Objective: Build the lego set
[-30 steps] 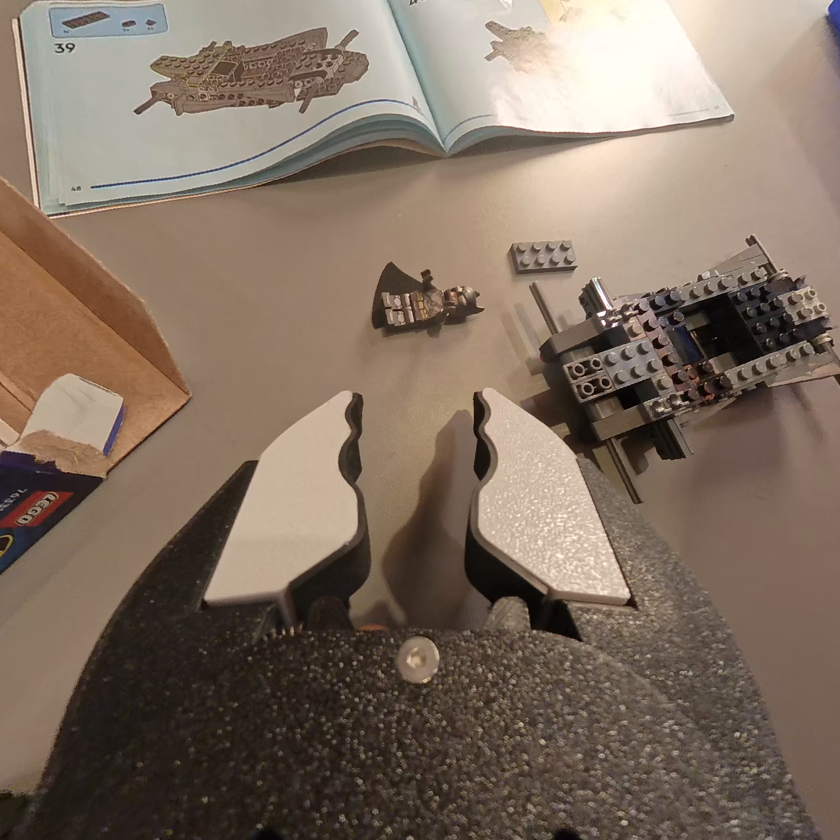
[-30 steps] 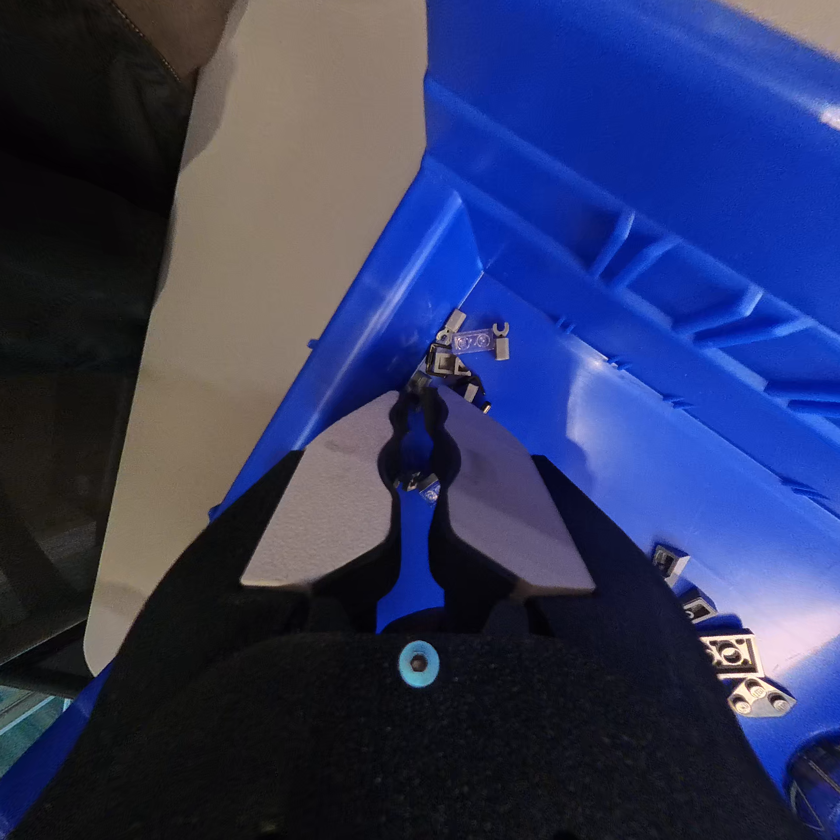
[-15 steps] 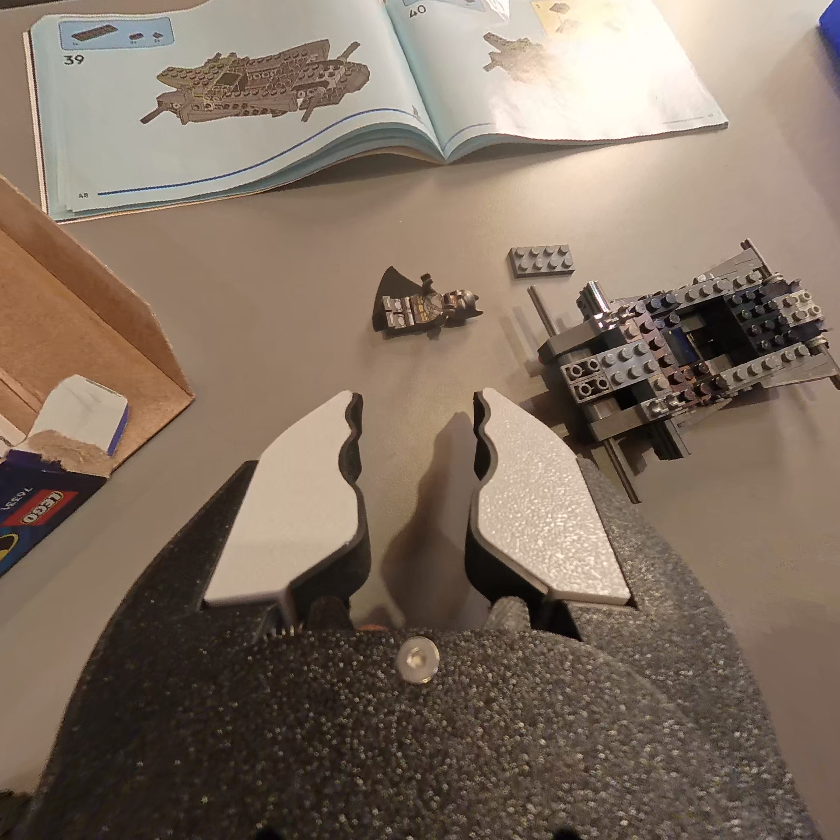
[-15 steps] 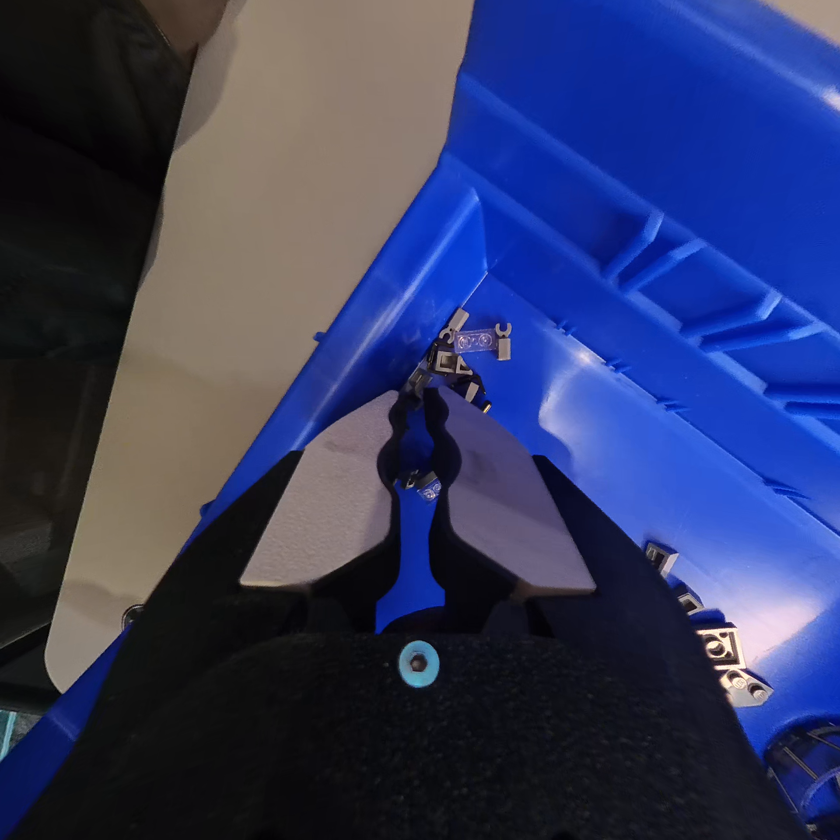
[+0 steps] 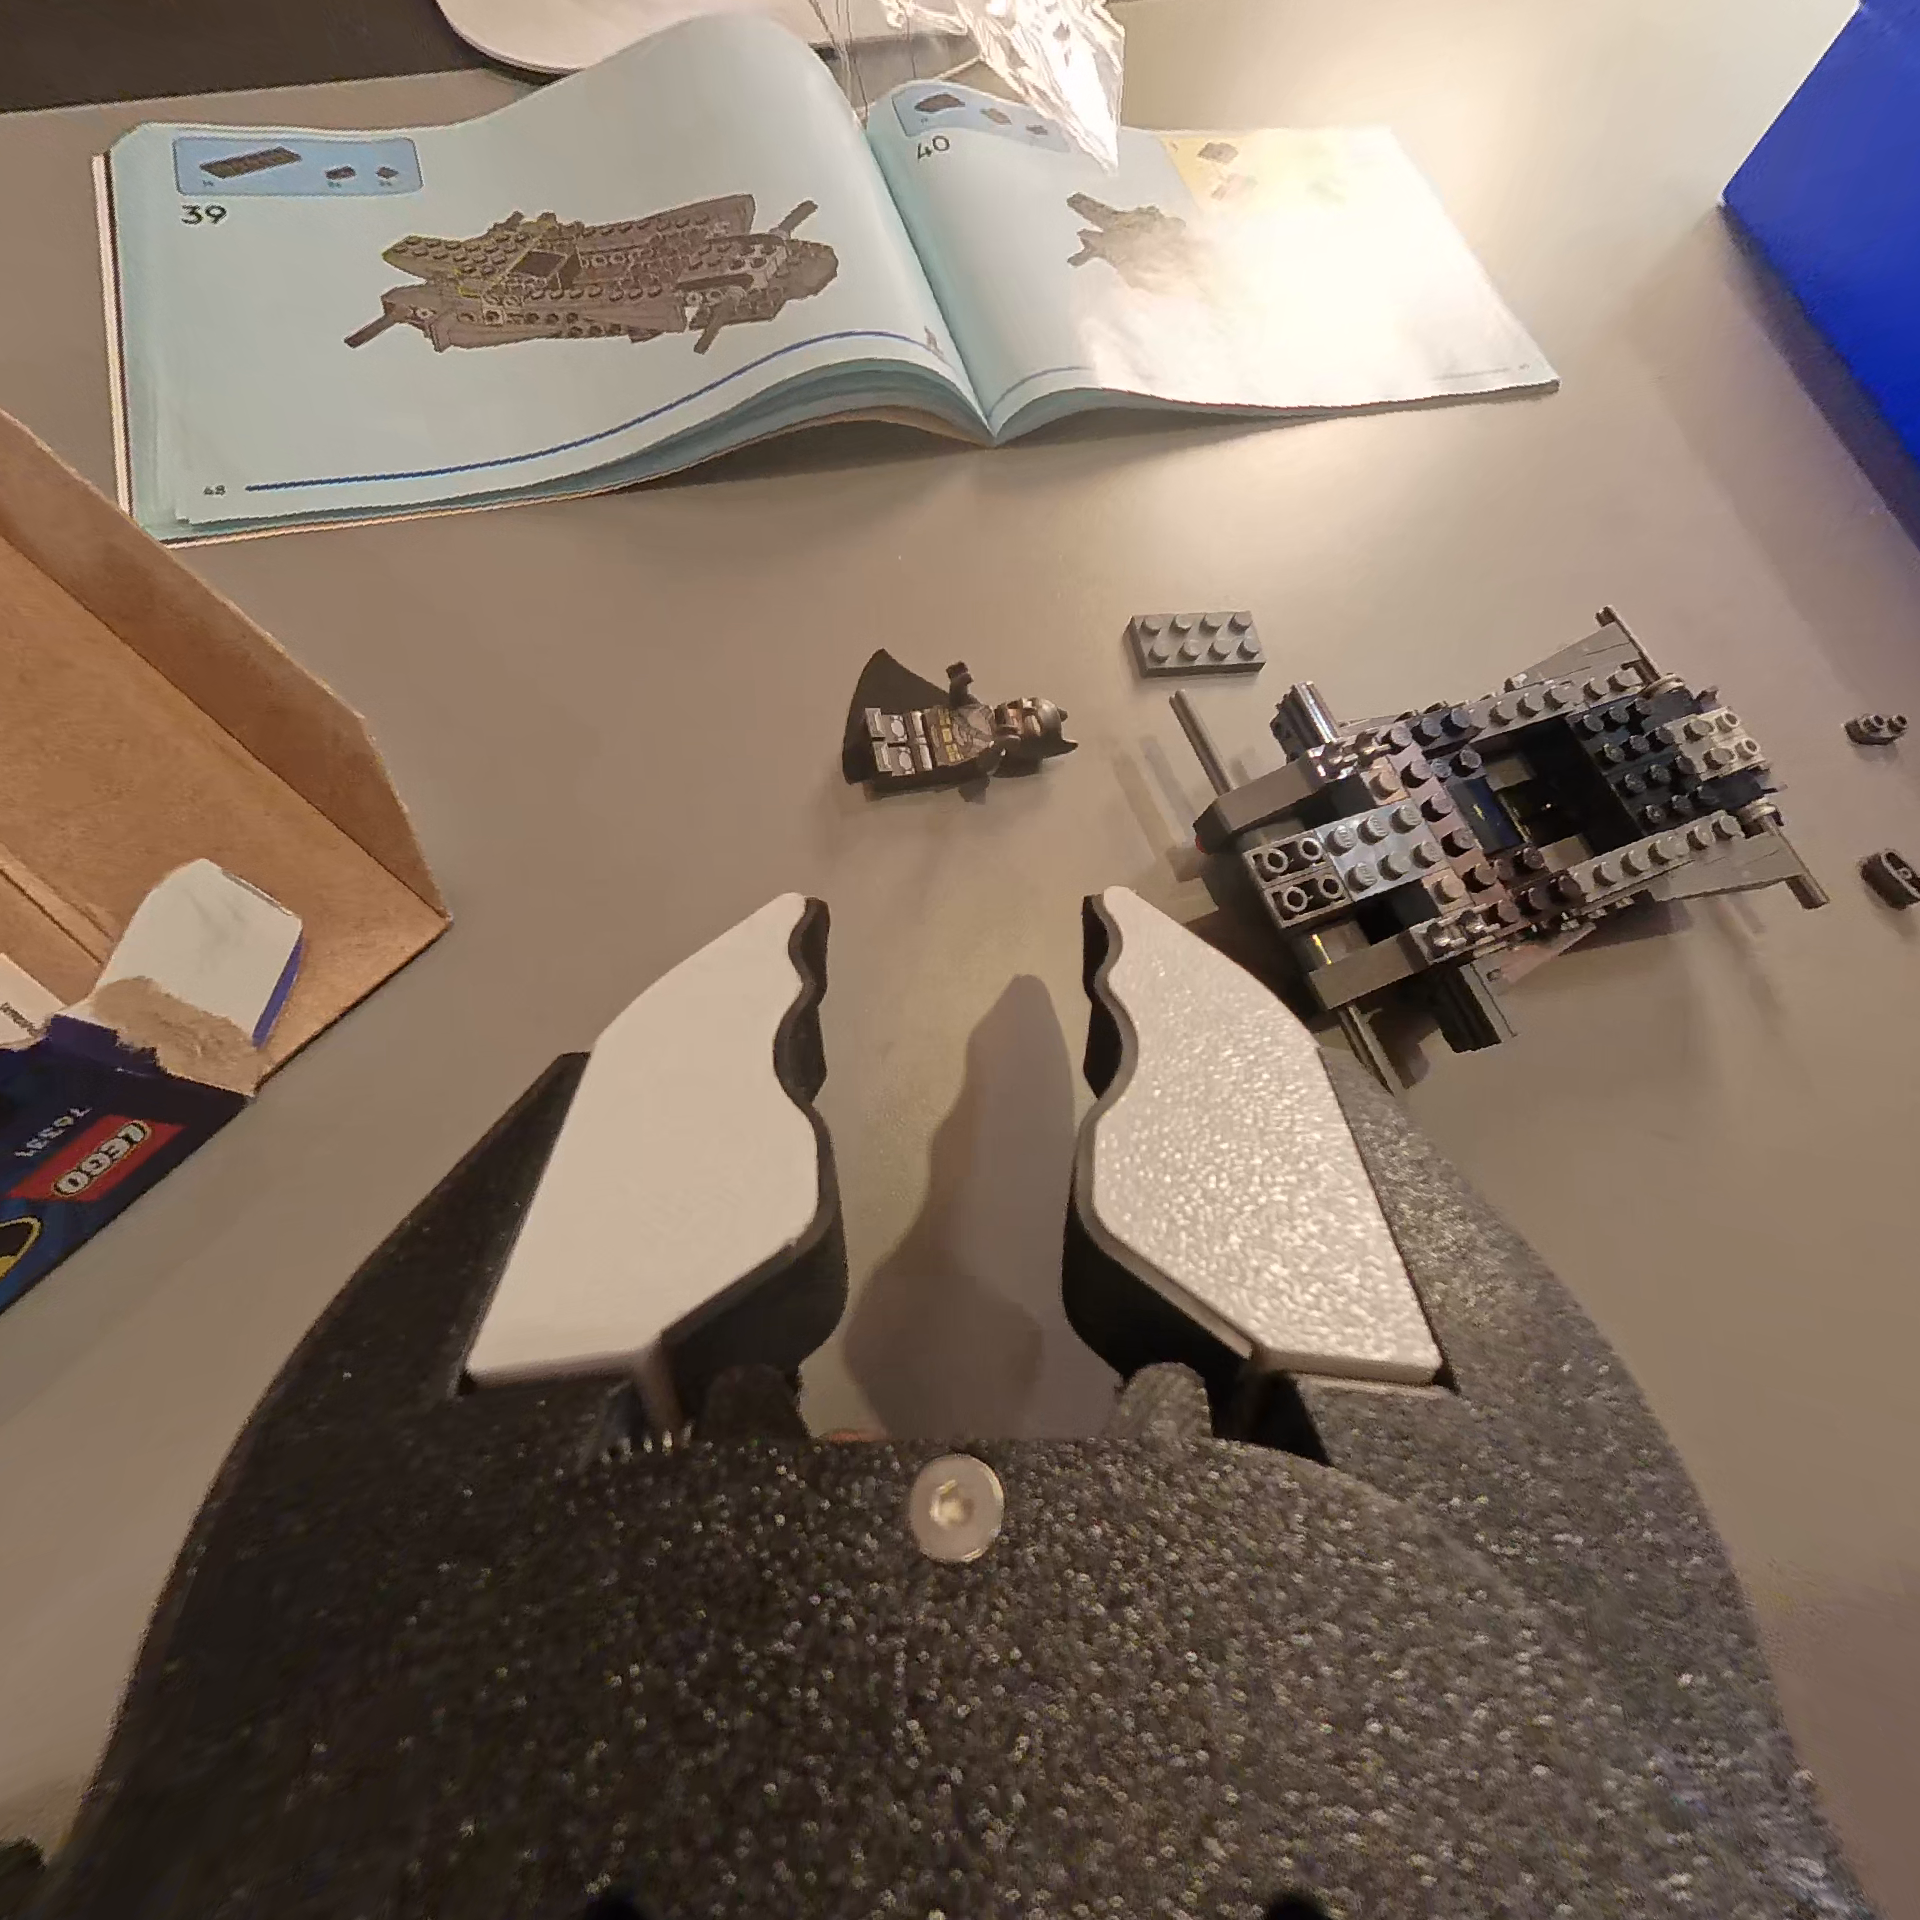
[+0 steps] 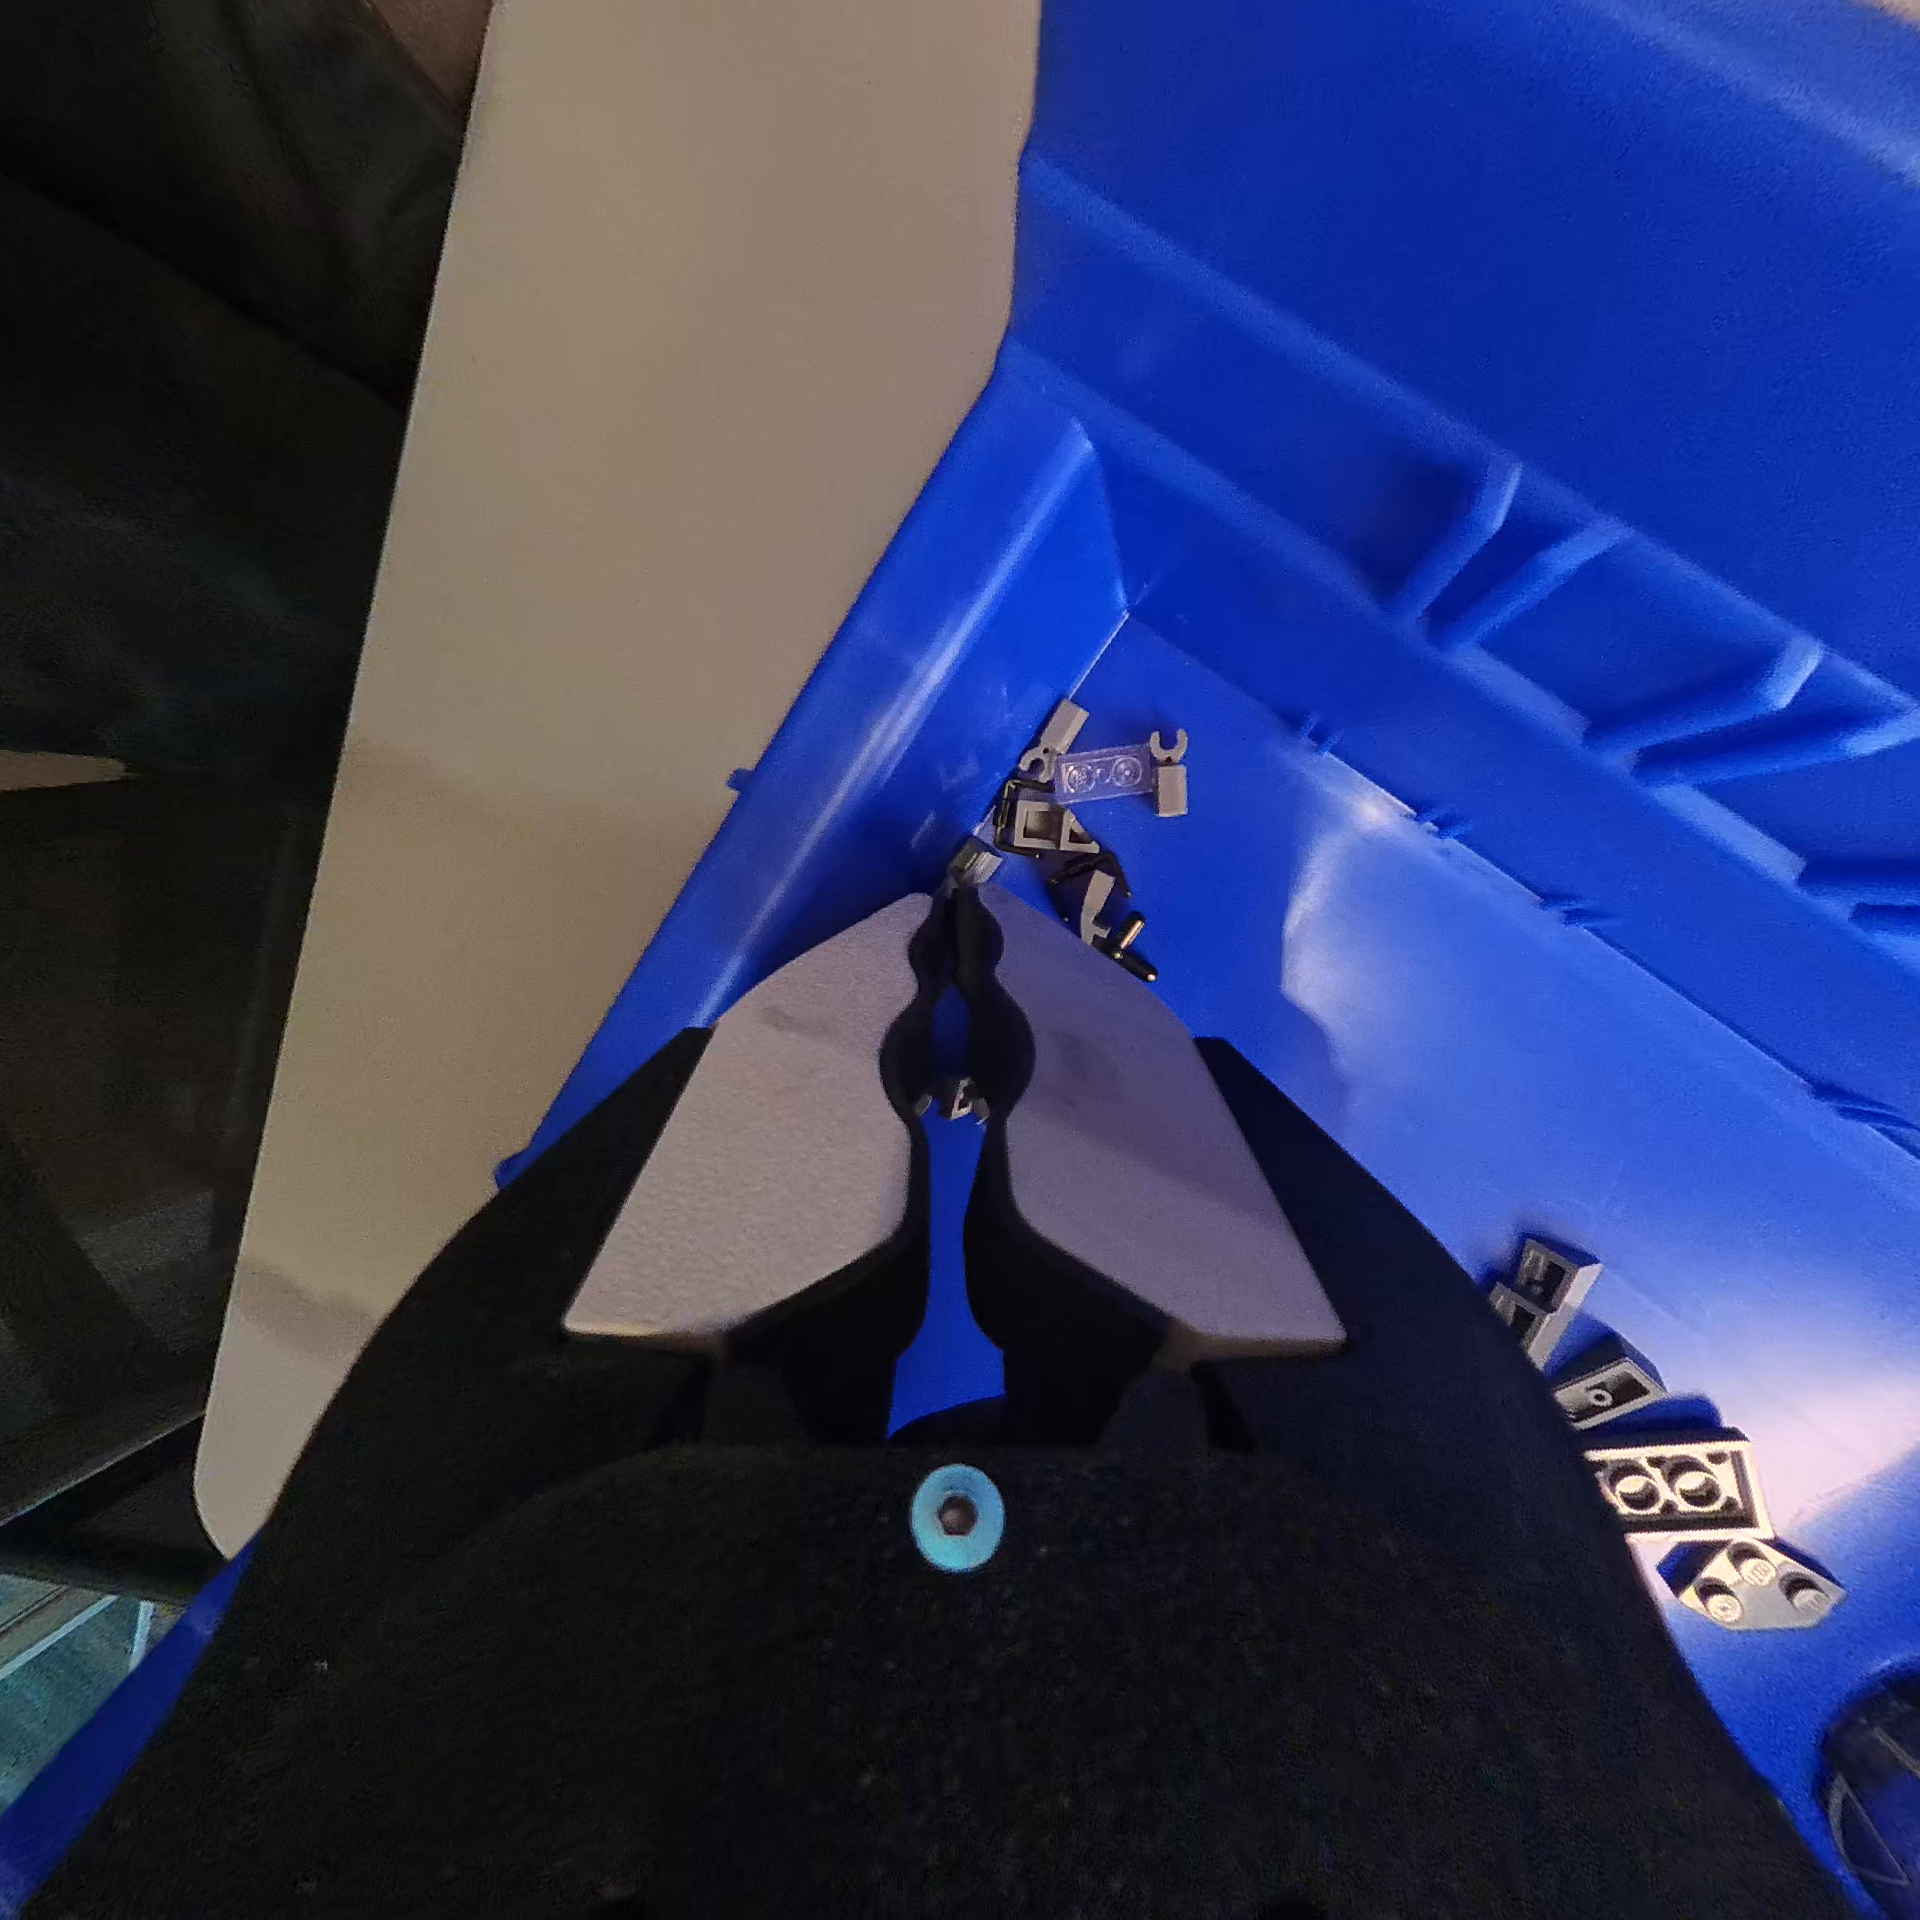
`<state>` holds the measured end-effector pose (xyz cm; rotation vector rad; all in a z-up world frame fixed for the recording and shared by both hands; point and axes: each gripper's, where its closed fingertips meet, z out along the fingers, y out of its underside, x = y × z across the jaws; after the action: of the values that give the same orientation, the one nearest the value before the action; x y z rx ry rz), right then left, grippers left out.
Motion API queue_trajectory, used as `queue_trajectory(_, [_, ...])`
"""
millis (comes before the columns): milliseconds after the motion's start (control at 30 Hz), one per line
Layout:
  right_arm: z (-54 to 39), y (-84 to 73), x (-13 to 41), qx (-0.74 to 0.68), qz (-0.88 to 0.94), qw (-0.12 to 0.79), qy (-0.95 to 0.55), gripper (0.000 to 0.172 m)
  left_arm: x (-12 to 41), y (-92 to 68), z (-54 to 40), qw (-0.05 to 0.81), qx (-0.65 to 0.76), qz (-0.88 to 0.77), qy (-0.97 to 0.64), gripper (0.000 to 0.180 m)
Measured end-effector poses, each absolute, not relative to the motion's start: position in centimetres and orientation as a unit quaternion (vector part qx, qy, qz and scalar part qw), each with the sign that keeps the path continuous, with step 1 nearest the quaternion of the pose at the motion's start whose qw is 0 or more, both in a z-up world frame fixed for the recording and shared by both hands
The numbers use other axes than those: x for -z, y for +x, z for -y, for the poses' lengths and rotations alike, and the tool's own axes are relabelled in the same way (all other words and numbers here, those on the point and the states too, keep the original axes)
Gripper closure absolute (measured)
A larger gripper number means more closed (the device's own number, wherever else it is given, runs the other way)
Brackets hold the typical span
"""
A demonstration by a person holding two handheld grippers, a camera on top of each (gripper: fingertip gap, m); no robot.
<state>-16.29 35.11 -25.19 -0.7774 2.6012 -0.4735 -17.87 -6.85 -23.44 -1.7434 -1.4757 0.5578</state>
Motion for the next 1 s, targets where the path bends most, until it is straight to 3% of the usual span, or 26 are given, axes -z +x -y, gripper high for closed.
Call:
queue_trajectory(667, [-35.0,-18.1,23.8,0.188,-0.949,0.075,-0.243,0.171,23.2,-17.8,6.6,0.407,-0.200,0.577,-0.680,0.133])
queue_trajectory(1000, [-35.0,-17.4,25.4,0.164,-0.946,0.093,-0.262,0.163,23.1,-17.8,6.8,0.410,-0.203,0.578,-0.676,0.133])
